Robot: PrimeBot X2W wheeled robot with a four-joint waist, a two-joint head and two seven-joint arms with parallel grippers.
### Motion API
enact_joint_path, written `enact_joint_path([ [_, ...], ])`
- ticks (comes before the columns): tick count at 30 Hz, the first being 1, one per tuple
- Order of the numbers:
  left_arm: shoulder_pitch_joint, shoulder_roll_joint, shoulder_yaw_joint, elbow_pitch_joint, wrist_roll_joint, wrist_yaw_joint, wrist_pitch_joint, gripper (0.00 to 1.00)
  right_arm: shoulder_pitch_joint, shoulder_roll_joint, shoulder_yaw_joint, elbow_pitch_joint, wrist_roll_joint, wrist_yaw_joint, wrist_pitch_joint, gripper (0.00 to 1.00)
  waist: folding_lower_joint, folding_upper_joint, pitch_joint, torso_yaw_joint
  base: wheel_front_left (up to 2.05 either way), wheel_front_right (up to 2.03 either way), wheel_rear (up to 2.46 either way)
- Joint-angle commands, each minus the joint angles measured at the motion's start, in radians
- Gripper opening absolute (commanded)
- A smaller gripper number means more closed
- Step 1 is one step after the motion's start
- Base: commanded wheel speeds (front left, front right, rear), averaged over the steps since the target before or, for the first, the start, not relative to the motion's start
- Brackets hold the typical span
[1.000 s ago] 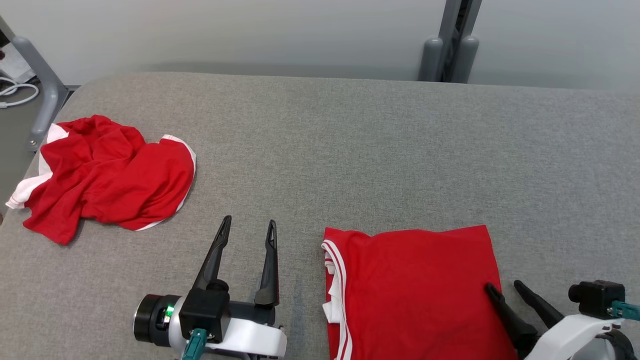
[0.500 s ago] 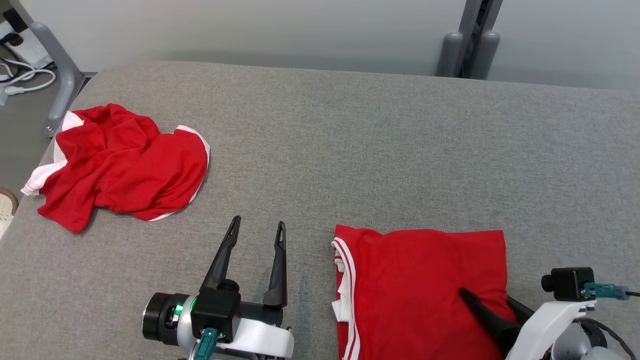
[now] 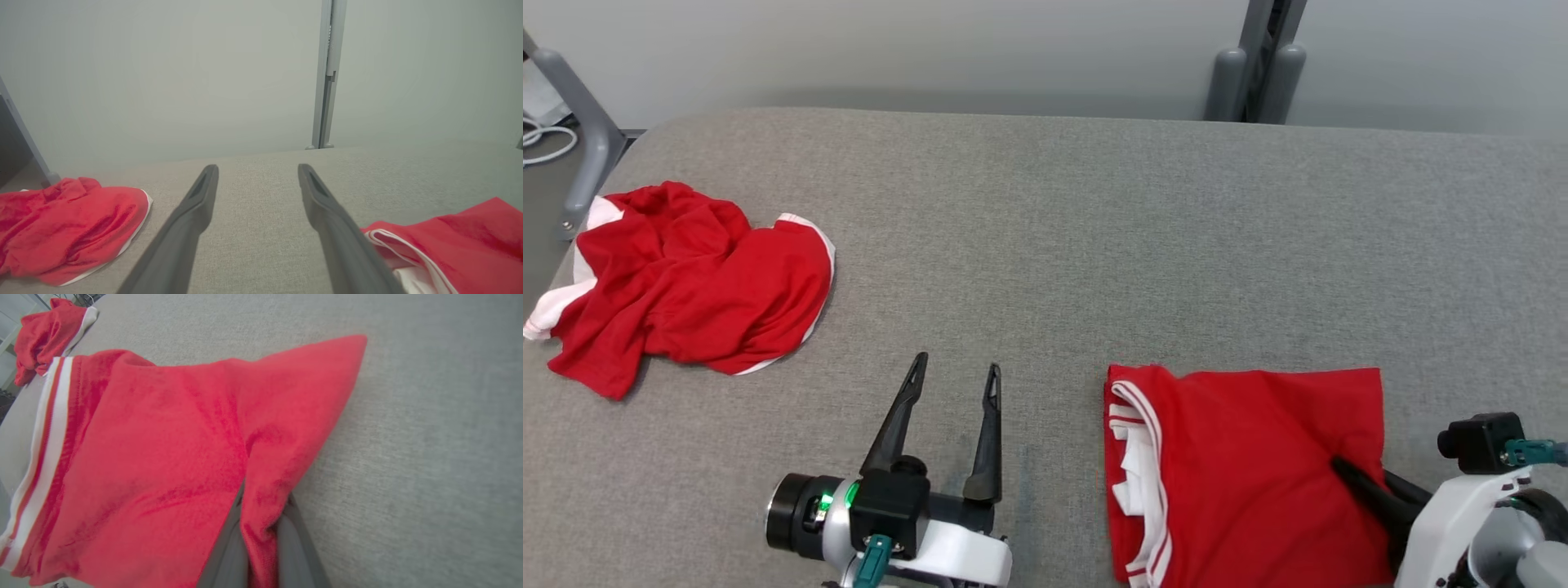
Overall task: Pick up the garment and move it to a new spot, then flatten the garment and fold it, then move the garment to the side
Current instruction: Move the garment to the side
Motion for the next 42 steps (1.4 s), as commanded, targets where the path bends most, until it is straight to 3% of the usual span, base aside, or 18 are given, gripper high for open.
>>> enact_joint_path([
  [1, -0.027, 0.003, -0.005, 0.001, 0.012, -0.005, -0.004, 1.0, -0.015, -0.023, 0.006, 0.007, -0.008, 0.0, -0.004, 0.0, 0.0, 0.0, 0.003, -0.014, 0.0, 0.0, 0.0],
  [8, -0.09, 0.003, -0.072, 0.02, 0.036, -0.014, -0.004, 1.0, -0.108, -0.15, 0.069, 0.039, -0.044, -0.001, -0.039, 0.0, 0.0, 0.0, 0.056, -0.081, 0.0, 0.0, 0.0],
  [17, -0.257, 0.004, -0.189, 0.049, 0.058, -0.001, -0.003, 1.0, -0.263, -0.342, 0.104, 0.118, -0.056, 0.0, -0.154, 0.0, 0.0, 0.0, 0.243, -0.164, 0.0, 0.0, 0.0],
  [21, -0.341, 0.005, -0.243, 0.07, 0.074, 0.007, -0.003, 1.0, -0.333, -0.397, 0.126, 0.178, -0.067, -0.001, -0.207, 0.0, 0.0, 0.0, 0.315, -0.193, 0.0, 0.0, 0.0],
  [36, -0.508, 0.005, -0.323, 0.102, 0.065, 0.075, -0.002, 1.0, -0.583, -0.504, 0.114, 0.46, -0.151, -0.001, -0.275, 0.0, 0.0, 0.0, 0.487, -0.213, 0.0, 0.0, 0.0],
  [42, -0.52, 0.008, -0.33, 0.104, 0.053, 0.1, -0.001, 1.0, -0.662, -0.503, 0.098, 0.546, -0.213, -0.001, -0.276, 0.0, 0.0, 0.0, 0.511, -0.199, 0.0, 0.0, 0.0],
])
